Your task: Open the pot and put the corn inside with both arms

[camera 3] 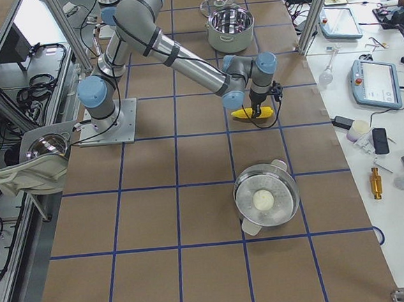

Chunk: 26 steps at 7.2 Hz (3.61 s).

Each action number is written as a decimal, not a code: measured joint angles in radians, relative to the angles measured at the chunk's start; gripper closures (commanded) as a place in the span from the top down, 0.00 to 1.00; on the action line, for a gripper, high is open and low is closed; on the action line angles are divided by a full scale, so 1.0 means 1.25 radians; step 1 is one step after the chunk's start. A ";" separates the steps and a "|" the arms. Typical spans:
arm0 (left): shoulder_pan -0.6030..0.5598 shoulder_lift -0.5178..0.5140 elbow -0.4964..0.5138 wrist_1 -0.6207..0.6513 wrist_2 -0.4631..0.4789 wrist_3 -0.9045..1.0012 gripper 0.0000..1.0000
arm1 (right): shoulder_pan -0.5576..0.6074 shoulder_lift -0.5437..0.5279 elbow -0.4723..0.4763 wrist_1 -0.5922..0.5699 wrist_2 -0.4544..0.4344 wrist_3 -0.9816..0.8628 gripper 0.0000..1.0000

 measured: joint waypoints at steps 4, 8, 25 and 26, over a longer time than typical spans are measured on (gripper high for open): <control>-0.054 0.029 0.008 -0.009 0.029 -0.016 1.00 | 0.081 -0.038 -0.097 0.071 0.006 0.046 0.12; -0.034 0.029 -0.004 0.047 0.030 0.024 1.00 | 0.330 -0.097 -0.179 0.179 0.012 0.314 0.11; -0.021 0.035 -0.016 0.022 0.028 0.032 1.00 | 0.558 -0.039 -0.342 0.262 -0.019 0.585 1.00; -0.022 0.035 -0.017 0.022 0.028 0.032 1.00 | 0.523 -0.082 -0.341 0.320 -0.032 0.554 1.00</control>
